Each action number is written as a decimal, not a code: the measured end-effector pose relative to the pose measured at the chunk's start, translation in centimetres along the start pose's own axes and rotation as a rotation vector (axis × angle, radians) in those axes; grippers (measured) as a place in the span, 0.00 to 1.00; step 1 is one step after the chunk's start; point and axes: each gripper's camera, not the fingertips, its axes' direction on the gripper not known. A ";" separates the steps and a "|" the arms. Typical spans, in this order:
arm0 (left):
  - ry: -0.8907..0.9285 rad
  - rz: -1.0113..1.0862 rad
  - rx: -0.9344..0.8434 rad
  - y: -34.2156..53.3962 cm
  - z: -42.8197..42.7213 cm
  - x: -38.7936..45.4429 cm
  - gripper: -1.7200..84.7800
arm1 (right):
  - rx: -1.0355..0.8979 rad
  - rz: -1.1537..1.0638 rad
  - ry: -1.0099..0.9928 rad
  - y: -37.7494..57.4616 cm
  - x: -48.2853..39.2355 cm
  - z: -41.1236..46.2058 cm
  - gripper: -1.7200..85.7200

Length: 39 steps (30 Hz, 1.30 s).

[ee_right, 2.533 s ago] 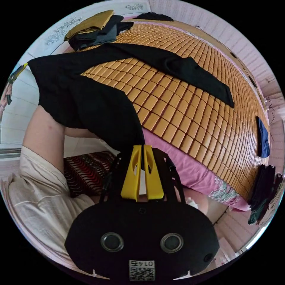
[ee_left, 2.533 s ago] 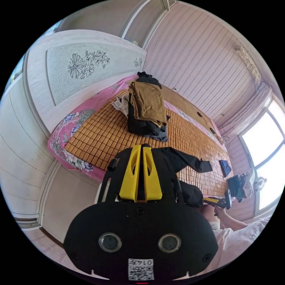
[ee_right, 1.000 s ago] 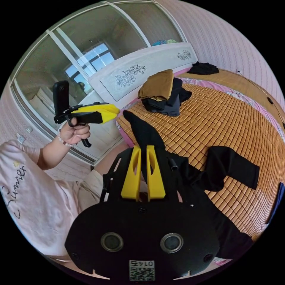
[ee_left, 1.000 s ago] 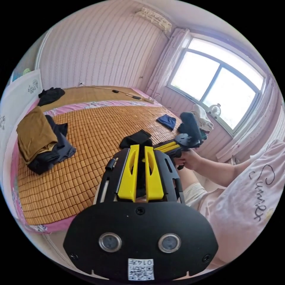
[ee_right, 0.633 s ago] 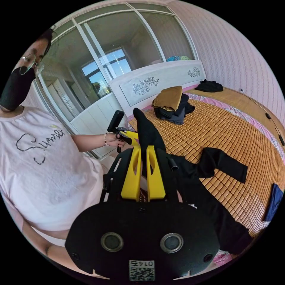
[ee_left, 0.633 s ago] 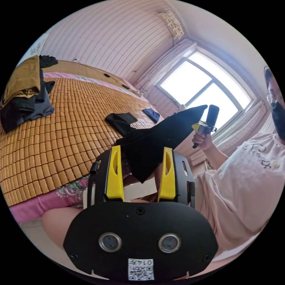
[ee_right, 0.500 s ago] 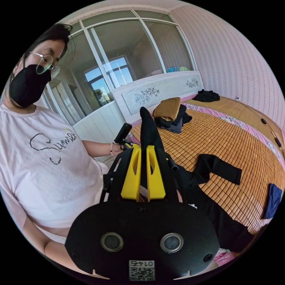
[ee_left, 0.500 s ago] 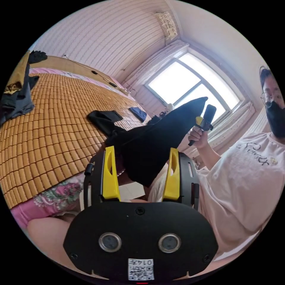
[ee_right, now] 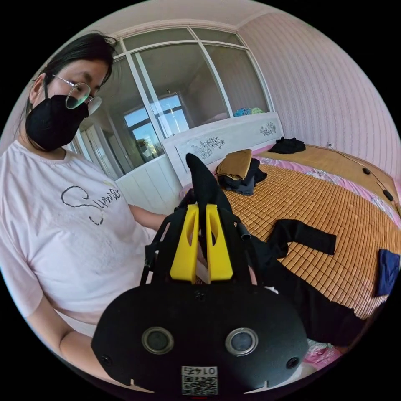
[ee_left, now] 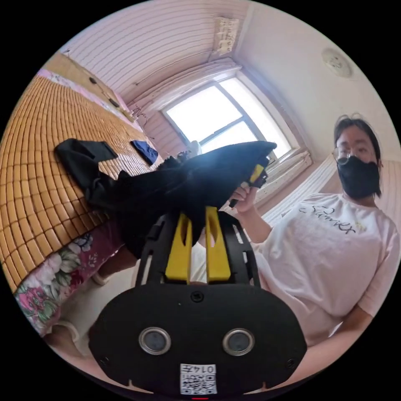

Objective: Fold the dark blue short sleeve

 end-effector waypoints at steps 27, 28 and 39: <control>-0.722 0.661 -0.320 6.5 9.2 20.5 0.04 | 0.190 0.203 -0.348 14.6 11.3 -6.9 0.04; -0.721 0.652 -0.320 6.6 9.2 20.5 0.05 | 0.222 0.178 -0.317 14.4 10.7 -8.0 0.04; -0.513 0.543 -0.147 8.6 8.6 19.3 0.02 | 0.514 -0.172 -0.110 11.5 2.2 -23.3 0.03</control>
